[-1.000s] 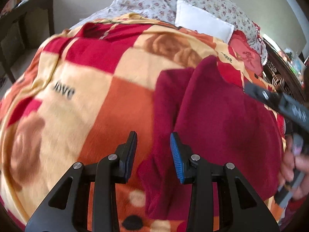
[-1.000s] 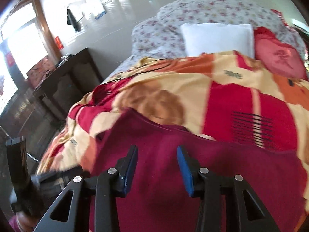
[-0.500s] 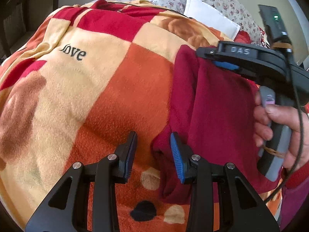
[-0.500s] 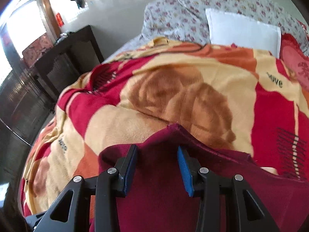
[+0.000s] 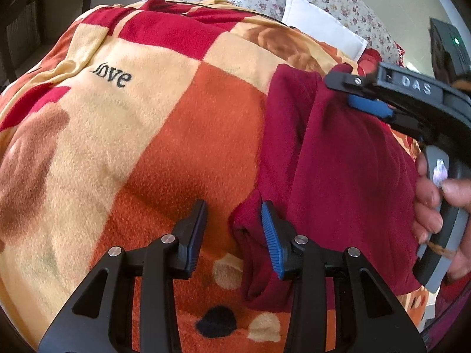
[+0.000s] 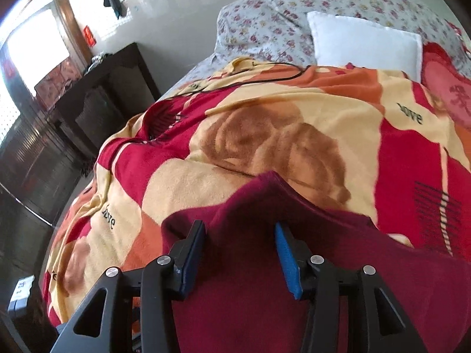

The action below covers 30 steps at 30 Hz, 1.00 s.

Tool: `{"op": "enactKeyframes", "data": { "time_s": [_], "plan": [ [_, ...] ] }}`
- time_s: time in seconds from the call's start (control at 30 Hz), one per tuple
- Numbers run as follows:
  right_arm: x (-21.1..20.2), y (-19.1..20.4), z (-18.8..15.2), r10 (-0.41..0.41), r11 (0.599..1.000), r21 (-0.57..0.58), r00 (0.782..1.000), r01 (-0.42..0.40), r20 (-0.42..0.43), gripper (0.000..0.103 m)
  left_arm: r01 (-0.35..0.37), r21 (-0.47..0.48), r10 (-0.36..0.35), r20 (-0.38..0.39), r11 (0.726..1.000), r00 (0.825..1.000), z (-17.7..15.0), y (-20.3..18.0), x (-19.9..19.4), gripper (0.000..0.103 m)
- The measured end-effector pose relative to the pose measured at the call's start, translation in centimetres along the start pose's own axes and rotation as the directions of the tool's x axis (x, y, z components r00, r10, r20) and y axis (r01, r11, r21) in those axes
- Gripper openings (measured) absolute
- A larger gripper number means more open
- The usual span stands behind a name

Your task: Fold small clothes

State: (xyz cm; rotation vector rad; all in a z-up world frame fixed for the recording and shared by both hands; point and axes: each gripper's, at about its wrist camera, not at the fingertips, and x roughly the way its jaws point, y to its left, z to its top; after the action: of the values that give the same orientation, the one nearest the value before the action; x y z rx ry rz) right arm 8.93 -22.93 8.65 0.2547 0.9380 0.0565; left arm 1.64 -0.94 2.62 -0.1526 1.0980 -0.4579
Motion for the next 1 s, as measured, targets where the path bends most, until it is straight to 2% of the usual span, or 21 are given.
{"op": "enactKeyframes", "data": {
  "time_s": [0.07, 0.1, 0.13, 0.27, 0.4, 0.57, 0.8, 1.0],
  "plan": [
    [0.3, -0.5, -0.2, -0.003, 1.000, 0.021, 1.000, 0.004, -0.012, 0.053, -0.002, -0.001, 0.002, 0.000, 1.000, 1.000, 0.0, 0.0, 0.0, 0.039],
    [0.7, -1.0, -0.4, -0.002, 0.999, 0.045, 1.000, 0.003, -0.026, 0.062, -0.001, -0.002, 0.001, -0.001, 1.000, 1.000, -0.1, 0.0, 0.0, 0.039],
    [1.0, -1.3, -0.4, 0.014, 0.998, 0.064, 0.999, -0.012, -0.032, 0.064, 0.001, -0.001, -0.001, -0.003, 1.000, 1.000, -0.1, 0.0, 0.0, 0.039],
    [0.3, -1.1, 0.2, 0.053, 0.994, 0.095, 0.998, -0.049, -0.038, 0.067, 0.020, -0.009, -0.020, -0.008, 1.000, 1.000, -0.3, 0.3, -0.2, 0.040],
    [0.2, 0.0, 0.6, 0.093, 0.992, 0.090, 0.994, -0.088, -0.054, 0.069, 0.037, -0.028, -0.037, -0.006, 0.999, 0.999, -0.6, 0.5, -0.3, 0.041],
    [1.0, 1.7, 0.6, 0.051, 0.998, 0.030, 0.995, -0.049, -0.086, 0.070, 0.042, -0.022, -0.042, -0.008, 0.999, 0.999, -0.8, 0.5, -0.4, 0.042],
    [-0.8, 1.0, -0.5, 0.040, 0.999, 0.021, 0.998, -0.039, -0.052, 0.070, 0.049, -0.022, -0.049, -0.007, 0.999, 0.999, -1.2, 0.6, -1.2, 0.042],
    [-1.7, 2.1, -0.8, 0.100, 0.995, -0.015, 0.993, -0.101, -0.056, 0.069, 0.037, -0.003, -0.037, 0.017, 0.999, 0.999, -1.6, -0.2, -1.9, 0.042]
  ]
}}
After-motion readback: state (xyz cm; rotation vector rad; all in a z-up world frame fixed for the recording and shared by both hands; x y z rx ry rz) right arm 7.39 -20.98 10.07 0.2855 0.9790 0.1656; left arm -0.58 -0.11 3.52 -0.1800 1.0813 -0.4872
